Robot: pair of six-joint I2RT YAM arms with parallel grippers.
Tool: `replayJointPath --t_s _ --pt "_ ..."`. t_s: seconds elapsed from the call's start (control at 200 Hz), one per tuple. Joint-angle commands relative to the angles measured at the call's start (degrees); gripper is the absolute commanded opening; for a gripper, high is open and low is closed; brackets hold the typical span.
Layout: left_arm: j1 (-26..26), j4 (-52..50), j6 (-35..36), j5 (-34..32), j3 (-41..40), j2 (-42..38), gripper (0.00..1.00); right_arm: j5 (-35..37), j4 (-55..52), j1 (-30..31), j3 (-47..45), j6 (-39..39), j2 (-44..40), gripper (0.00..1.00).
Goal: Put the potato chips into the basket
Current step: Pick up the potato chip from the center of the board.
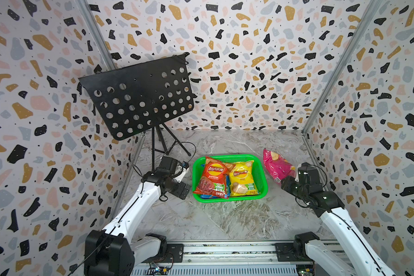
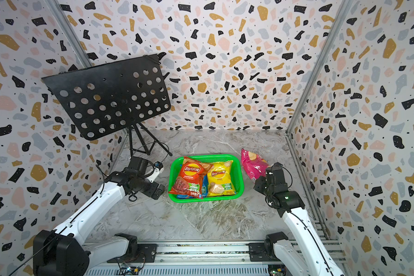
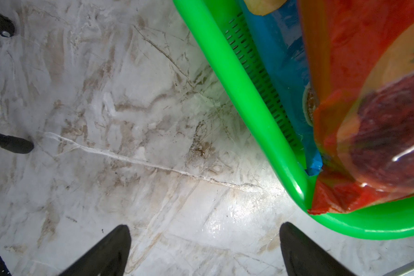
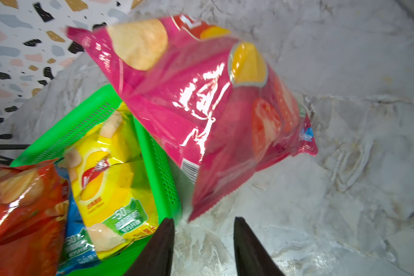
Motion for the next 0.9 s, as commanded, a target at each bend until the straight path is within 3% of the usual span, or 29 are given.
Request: replayJointPath --t_s 0.0,0.06,0.255,0.4,0.511,0.696,0.891 --pt "0.14 0.03 -0.56 -0.24 0.88 0.43 1.00 0.61 -5.59 0.21 7.35 -6.59 2.09 0.51" --pt "0.14 0.09 -0.58 -0.31 0.88 0.57 1.00 1.07 -6.98 -0.10 10.81 -9.07 6.60 0.58" --pt "0.14 -0.02 -0.66 -1.02 0.80 0.65 1.00 -4.45 -8.56 -7.42 20.86 -14.09 22.10 0.62" --pt "0.14 0.28 -0.55 -1.46 0.57 0.48 1.00 -4.27 -6.79 -14.11 22.45 -16.51 30.07 0.64" --pt "0.14 0.34 -0.58 -1.41 0.59 0.48 1.00 -11.07 -3.30 -15.83 22.36 -16.57 34.80 0.64" --pt "0.14 0.34 -0.45 -1.39 0.64 0.65 1.00 -24.05 1.09 -15.59 17.87 -14.21 35.59 0.62" --pt "0.14 0.80 -0.53 -2.18 0.37 -0.32 1.00 -23.84 2.67 -15.19 9.42 -13.45 27.55 0.60"
